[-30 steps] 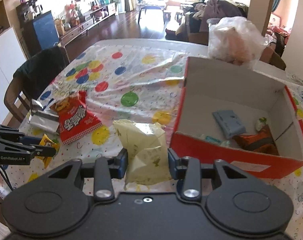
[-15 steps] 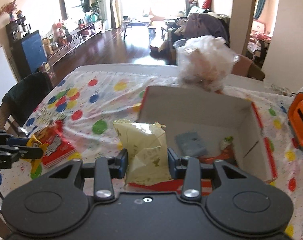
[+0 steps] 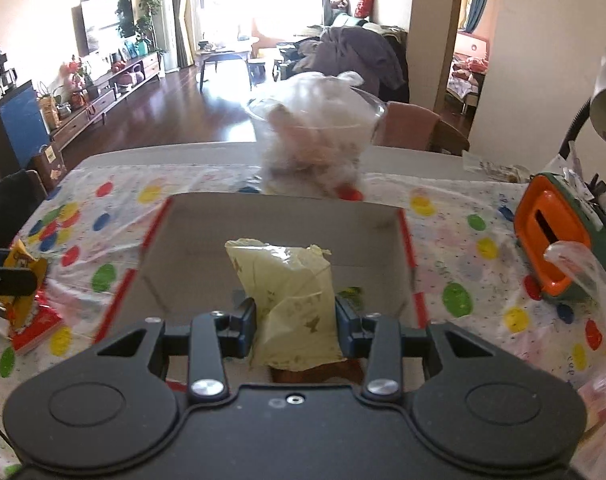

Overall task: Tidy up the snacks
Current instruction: 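Carry the pale yellow bag with the right gripper while the left carries the yellow packet into the box, then open the right gripper over the box while the left releases the yellow packet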

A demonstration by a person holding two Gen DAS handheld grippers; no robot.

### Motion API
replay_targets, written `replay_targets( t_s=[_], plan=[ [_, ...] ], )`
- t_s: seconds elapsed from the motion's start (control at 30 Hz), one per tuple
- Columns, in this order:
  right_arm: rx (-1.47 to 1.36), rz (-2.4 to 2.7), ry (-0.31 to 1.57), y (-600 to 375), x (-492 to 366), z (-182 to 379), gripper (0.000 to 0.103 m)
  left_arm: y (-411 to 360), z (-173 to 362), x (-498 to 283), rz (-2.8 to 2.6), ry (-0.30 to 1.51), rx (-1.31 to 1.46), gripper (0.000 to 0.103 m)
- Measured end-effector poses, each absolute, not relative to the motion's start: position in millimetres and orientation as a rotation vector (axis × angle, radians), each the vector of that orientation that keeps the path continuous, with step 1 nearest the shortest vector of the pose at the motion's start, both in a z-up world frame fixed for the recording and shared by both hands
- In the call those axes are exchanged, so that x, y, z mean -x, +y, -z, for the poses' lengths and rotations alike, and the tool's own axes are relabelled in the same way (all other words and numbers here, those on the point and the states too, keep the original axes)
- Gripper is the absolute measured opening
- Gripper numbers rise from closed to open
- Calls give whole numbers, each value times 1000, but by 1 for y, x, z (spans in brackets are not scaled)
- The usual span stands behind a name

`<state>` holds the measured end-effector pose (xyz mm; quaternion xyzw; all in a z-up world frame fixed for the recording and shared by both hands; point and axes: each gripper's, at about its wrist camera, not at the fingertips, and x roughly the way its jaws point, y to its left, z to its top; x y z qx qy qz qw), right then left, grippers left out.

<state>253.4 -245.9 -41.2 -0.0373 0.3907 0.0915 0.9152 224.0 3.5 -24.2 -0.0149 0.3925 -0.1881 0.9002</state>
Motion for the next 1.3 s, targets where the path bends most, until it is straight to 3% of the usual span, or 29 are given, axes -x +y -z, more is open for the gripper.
replay_targets(
  t_s=[0.6, 1.3],
  plan=[
    [189, -291, 954, -279, -339, 94, 39, -107, 83, -305, 347, 1050, -25, 34],
    [263, -377, 1074, -264, -367, 132, 40, -138, 140, -349, 239, 1254, -19, 34]
  ],
)
